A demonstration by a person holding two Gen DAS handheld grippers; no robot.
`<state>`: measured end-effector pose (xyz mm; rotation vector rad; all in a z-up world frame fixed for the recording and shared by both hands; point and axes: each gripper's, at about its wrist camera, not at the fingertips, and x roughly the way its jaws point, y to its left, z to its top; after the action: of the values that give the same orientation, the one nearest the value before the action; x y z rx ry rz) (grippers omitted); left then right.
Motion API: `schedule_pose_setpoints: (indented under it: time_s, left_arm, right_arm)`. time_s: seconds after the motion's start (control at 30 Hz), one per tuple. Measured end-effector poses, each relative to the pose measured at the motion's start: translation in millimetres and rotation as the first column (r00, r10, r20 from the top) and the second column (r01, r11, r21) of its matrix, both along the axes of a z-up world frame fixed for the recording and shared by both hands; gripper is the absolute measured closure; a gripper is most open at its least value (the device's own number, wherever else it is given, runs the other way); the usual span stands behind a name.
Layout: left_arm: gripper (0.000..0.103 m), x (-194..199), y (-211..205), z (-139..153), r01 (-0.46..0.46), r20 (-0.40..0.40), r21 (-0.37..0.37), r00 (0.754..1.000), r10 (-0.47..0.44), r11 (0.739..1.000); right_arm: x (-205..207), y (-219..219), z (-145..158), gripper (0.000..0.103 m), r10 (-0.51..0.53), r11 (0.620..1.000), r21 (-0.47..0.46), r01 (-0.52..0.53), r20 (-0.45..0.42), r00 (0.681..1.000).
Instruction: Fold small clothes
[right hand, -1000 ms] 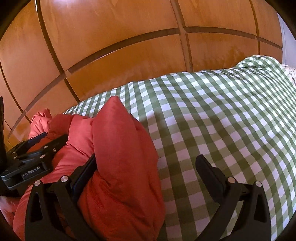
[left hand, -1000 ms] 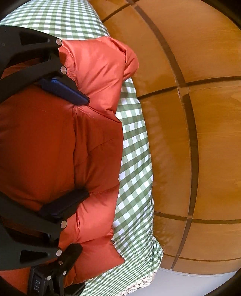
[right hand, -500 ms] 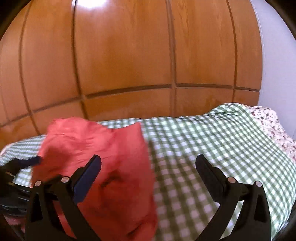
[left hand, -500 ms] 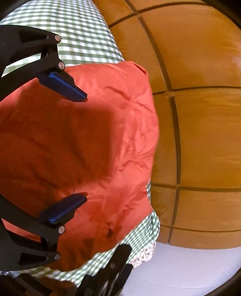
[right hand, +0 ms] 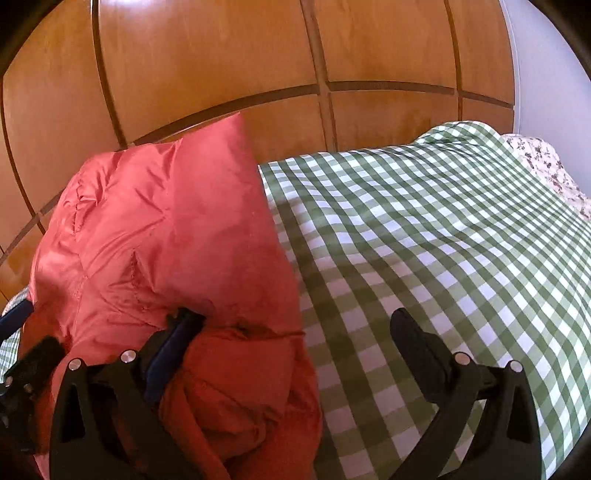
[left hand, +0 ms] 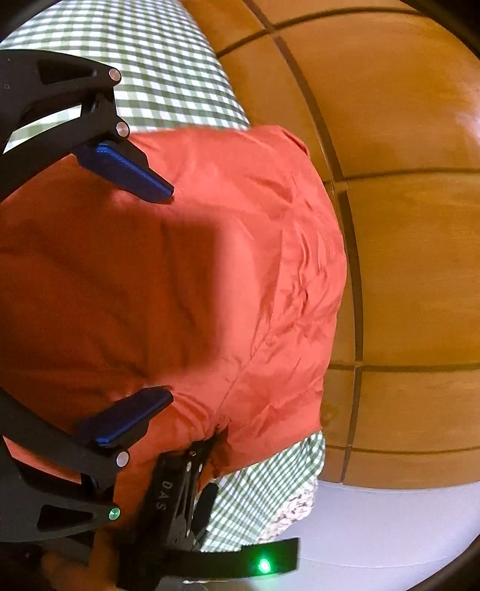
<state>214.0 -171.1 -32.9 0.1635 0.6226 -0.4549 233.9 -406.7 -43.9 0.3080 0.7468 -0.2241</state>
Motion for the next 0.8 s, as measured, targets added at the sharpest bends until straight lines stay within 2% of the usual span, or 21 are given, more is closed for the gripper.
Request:
schedule_pose_setpoints:
  time_s: [0.1,0.17,0.33,0.53,0.63,0.7,0.73,0.8]
  left_arm:
    - [0.004,-4.5,23.0,4.6,-0.088,-0.016,-0.054,0.996,0.088,0.995]
    - [0.004,-3.2,39.6,1.3,-0.144,-0.054,-0.098,0.989,0.139,0.985]
    - [0.003,5.2,59.4,-17.6,-0.168,-0.165,-0.192,0.977,0.137,0.967]
    - [0.003,6.0,54.0,-22.1,-0.163,-0.167,-0.172,0.977,0.135,0.971]
    - [0.003,4.9,50.8,-23.2,-0.162,-0.165,-0.170,0.977,0.134,0.972]
    - [0.003,5.9,50.8,-24.2,-0.169,-0.164,-0.170,0.976,0.141,0.971]
    - [0.003,6.9,51.6,-24.5,-0.173,-0.168,-0.177,0.975,0.144,0.969]
    - [0.003,7.4,52.5,-25.0,-0.180,-0.167,-0.183,0.974,0.149,0.967]
  right_arm:
    - [-4.0,-0.7,1.4,0.002,-0.003,1.000,0.013,0.003,0.003,1.000]
    - [-4.6,0.4,2.4,0.002,-0.006,1.000,-0.001,0.006,0.006,1.000]
    - [-9.0,7.5,5.0,0.002,-0.014,1.000,-0.013,0.014,0.019,1.000]
    - [-12.3,8.3,11.5,0.002,-0.011,1.000,-0.009,0.011,-0.002,1.000]
    - [-19.3,6.4,29.6,0.002,-0.040,0.999,-0.021,0.039,-0.031,0.999]
    - [-32.1,12.2,54.6,0.002,-0.075,0.995,-0.066,0.077,0.038,0.997]
    - [-41.5,18.4,75.2,0.002,-0.066,0.993,-0.085,0.078,0.128,0.990]
    - [-43.5,28.6,96.5,0.002,-0.030,0.991,-0.118,0.055,0.203,0.979]
